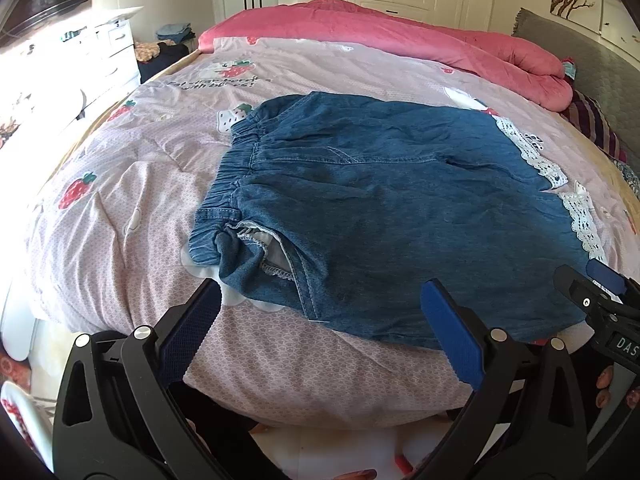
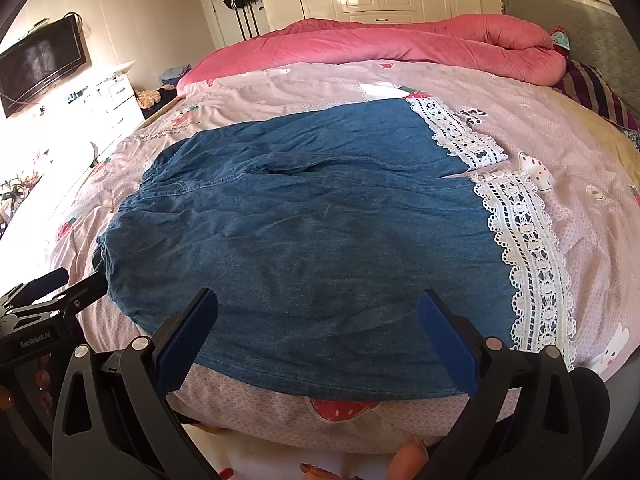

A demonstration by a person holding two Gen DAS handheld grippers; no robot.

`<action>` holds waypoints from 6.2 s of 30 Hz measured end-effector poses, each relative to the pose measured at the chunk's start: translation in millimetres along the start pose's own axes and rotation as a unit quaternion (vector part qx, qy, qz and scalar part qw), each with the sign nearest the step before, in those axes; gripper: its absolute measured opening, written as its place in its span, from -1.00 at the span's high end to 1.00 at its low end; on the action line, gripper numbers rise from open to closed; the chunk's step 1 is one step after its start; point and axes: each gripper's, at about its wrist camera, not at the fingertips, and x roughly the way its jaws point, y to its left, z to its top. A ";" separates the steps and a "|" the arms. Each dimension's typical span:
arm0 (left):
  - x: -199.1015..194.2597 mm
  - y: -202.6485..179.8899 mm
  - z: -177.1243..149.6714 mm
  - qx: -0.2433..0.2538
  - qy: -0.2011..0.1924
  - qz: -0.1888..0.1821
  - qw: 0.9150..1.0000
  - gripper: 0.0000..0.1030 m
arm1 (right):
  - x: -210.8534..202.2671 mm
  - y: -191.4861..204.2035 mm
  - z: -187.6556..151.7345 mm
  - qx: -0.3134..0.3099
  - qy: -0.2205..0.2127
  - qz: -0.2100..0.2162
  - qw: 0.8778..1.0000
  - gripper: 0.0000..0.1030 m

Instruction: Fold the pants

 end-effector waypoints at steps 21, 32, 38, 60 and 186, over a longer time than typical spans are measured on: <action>-1.4 -3.1 -1.0 0.005 -0.002 -0.003 1.000 -0.83 | -2.3 1.3 -0.1 -0.005 -0.005 0.001 1.000 -0.92; 0.4 -4.4 0.9 0.006 -0.001 -0.007 1.000 -0.83 | -1.1 5.9 -0.7 -0.011 -0.005 0.005 1.000 -0.92; 0.8 -3.9 1.4 0.004 0.000 -0.010 1.000 -0.82 | -0.4 5.7 -0.3 -0.012 -0.006 0.011 1.000 -0.92; 57.7 43.5 83.2 0.001 -0.003 -0.016 1.000 -0.82 | 59.3 27.6 81.5 -0.101 0.012 0.077 0.992 -0.92; 42.1 22.2 28.9 0.117 0.006 -0.175 0.978 0.50 | 50.7 104.8 -14.1 -0.217 0.110 0.273 0.931 0.30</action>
